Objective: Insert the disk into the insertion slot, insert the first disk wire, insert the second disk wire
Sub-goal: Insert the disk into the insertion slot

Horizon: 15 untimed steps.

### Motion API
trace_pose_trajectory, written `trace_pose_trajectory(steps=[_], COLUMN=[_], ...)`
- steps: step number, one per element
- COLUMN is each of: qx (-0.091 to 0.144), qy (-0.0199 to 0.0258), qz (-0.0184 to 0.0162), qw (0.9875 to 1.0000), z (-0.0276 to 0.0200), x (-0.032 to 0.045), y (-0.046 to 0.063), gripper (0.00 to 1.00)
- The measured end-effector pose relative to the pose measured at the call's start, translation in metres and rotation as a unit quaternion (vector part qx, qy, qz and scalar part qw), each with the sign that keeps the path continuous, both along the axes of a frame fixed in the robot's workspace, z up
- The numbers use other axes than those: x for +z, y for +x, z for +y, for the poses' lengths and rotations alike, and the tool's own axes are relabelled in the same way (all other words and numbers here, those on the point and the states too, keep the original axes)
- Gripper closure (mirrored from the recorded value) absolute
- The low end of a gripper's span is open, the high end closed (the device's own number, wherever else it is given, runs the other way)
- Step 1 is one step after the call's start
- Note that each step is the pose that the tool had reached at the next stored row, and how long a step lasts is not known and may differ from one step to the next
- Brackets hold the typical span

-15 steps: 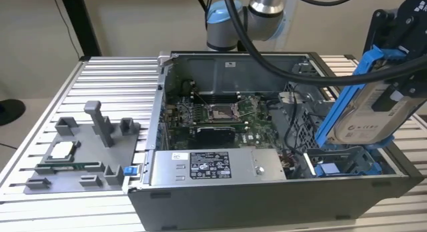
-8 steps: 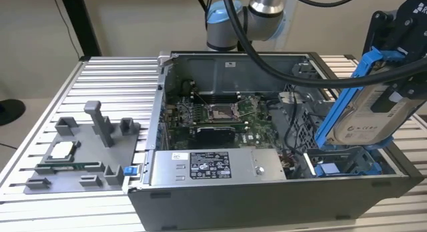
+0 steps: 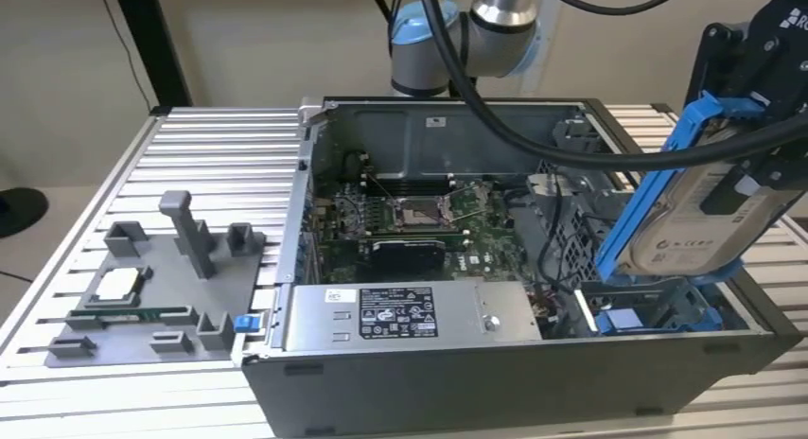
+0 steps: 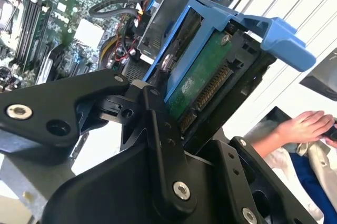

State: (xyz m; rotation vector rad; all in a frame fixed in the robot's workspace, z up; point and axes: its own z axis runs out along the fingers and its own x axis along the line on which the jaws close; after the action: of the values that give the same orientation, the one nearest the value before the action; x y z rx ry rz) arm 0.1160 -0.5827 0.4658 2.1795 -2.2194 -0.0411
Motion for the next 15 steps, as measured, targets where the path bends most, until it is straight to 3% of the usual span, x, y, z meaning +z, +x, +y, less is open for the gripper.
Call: trace_pose_trajectory(steps=[15], qx=[0.000], qy=[0.0002], qz=[0.0000], qw=[1.0000], z=[0.0013], x=[-0.0190], y=[0.007], gripper=[1.00])
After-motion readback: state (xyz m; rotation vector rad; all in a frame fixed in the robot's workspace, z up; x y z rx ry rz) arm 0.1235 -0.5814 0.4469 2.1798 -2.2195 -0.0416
